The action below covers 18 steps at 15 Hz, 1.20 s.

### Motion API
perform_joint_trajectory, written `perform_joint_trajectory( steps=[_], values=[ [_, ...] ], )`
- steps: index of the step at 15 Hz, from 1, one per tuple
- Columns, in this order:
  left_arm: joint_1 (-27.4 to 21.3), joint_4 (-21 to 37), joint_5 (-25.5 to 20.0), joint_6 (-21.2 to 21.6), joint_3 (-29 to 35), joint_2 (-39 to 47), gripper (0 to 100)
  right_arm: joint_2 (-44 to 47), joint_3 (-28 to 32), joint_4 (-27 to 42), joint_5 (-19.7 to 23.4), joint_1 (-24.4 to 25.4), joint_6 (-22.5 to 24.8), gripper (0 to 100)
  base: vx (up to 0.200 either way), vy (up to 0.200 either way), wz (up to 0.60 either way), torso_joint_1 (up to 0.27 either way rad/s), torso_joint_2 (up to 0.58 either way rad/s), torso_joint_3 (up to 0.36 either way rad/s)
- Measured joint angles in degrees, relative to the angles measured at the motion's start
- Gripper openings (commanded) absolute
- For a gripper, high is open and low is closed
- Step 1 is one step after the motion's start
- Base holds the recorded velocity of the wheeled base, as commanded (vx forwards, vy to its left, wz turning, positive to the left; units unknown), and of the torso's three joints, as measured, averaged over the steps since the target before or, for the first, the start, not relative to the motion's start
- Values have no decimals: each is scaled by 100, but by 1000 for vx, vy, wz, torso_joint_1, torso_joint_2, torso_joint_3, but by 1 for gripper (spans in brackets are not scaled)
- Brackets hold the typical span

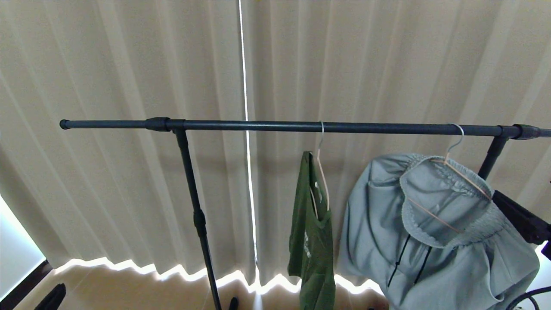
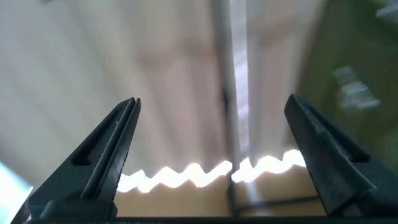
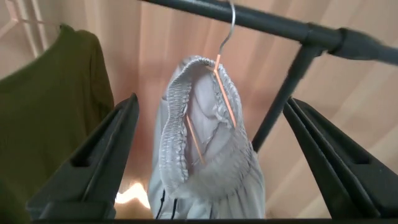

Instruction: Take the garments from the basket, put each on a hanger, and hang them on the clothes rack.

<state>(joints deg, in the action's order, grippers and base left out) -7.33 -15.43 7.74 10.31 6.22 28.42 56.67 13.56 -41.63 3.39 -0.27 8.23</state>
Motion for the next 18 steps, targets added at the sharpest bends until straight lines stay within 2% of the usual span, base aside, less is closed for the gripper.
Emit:
perform_joint_trajectory(
  steps=[3,6,8,10,11,12,15,17,18],
  values=[
    [400,851,11,-169,-291,-850,100,-896,-455,674,-38,-44,4,100,0,0,0,0,0,0],
    [723,1724,178,-596,-432,-1621,100,-2167,-577,2431,-82,-166,-5,100,0,0,0,0,0,0],
    [858,1768,208,-745,-429,-1897,100,-3103,-513,3827,-195,-251,-16,100,0,0,0,0,0,0],
    [875,1775,189,-844,-474,-2258,100,-4030,-438,4820,-385,-315,-43,100,0,0,0,0,0,0],
    [837,1775,161,-862,-485,-2413,100,-4356,-427,5074,-434,-321,-87,100,0,0,0,0,0,0],
    [803,1770,128,-857,-495,-2561,100,-4648,-419,5186,-440,-282,-325,100,0,0,0,0,0,0],
    [768,1779,-107,-870,-503,-2760,100,-5221,-483,5243,-317,49,-653,100,0,0,0,0,0,0],
    [757,1770,-586,-898,-525,-2811,100,-5448,-780,5113,-222,79,-670,100,0,0,0,0,0,0],
    [757,1764,-633,-920,-529,-2820,100,-5530,-898,4896,-191,84,-684,100,0,0,0,0,0,0]
  ],
)
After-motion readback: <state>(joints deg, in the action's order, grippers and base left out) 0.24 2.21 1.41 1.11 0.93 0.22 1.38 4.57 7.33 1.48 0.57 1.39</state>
